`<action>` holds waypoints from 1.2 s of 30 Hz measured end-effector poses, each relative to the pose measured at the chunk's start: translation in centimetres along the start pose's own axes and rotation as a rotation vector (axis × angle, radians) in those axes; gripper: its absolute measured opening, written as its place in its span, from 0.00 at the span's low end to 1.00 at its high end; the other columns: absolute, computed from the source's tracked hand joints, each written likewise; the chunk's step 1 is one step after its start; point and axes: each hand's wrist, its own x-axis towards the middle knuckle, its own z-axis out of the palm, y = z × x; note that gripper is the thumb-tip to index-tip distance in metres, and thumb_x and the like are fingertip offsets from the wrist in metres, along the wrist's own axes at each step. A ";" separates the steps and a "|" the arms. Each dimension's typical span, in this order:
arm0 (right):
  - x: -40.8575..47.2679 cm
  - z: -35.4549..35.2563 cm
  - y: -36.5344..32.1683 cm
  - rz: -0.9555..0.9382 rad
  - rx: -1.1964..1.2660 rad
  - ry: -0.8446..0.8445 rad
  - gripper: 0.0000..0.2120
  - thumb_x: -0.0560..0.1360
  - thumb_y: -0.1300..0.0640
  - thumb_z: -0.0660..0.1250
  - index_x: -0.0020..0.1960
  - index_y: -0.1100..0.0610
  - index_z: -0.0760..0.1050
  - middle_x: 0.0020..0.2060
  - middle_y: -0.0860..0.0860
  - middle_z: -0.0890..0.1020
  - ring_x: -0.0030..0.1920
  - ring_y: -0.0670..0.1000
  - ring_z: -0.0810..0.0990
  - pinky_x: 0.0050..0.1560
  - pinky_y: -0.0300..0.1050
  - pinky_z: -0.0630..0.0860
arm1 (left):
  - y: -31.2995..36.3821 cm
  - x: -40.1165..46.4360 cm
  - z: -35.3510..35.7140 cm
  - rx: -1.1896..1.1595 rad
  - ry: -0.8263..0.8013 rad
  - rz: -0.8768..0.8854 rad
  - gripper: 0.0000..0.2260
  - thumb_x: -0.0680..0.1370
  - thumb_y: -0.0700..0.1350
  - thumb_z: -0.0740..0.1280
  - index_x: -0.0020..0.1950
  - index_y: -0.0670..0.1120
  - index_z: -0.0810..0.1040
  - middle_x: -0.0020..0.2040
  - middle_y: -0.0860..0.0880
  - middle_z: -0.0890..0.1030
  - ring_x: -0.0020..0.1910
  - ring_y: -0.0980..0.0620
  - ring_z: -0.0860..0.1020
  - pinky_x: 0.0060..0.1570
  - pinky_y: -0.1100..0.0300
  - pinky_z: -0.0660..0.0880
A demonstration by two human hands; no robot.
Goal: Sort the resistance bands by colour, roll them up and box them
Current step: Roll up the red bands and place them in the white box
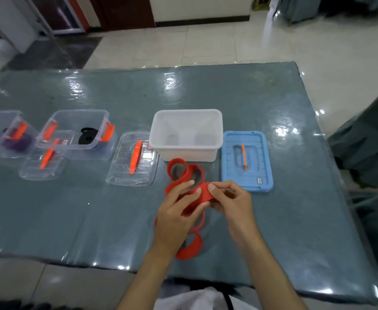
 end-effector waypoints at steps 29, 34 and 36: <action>-2.4 7.2 0.8 -0.058 -0.279 0.011 0.15 0.82 0.52 0.67 0.46 0.60 0.85 0.43 0.59 0.87 0.43 0.51 0.83 0.49 0.55 0.83 | -2.8 1.1 -4.7 -0.349 -0.098 -0.181 0.21 0.80 0.43 0.72 0.73 0.48 0.78 0.61 0.50 0.79 0.62 0.54 0.79 0.64 0.65 0.72; -2.7 8.1 -0.7 -0.229 -0.264 -0.146 0.16 0.77 0.55 0.71 0.64 0.56 0.77 0.58 0.52 0.86 0.57 0.51 0.84 0.56 0.58 0.82 | -2.9 2.8 -7.5 -0.462 -0.181 -0.182 0.21 0.82 0.42 0.71 0.75 0.52 0.75 0.61 0.50 0.78 0.64 0.54 0.78 0.66 0.67 0.70; -2.7 8.3 -1.6 -0.263 -0.294 -0.209 0.18 0.77 0.61 0.72 0.66 0.55 0.77 0.59 0.53 0.86 0.58 0.53 0.85 0.58 0.56 0.82 | -2.9 3.2 -8.2 -0.523 -0.200 -0.213 0.21 0.82 0.44 0.70 0.74 0.56 0.75 0.62 0.50 0.78 0.66 0.50 0.77 0.68 0.64 0.71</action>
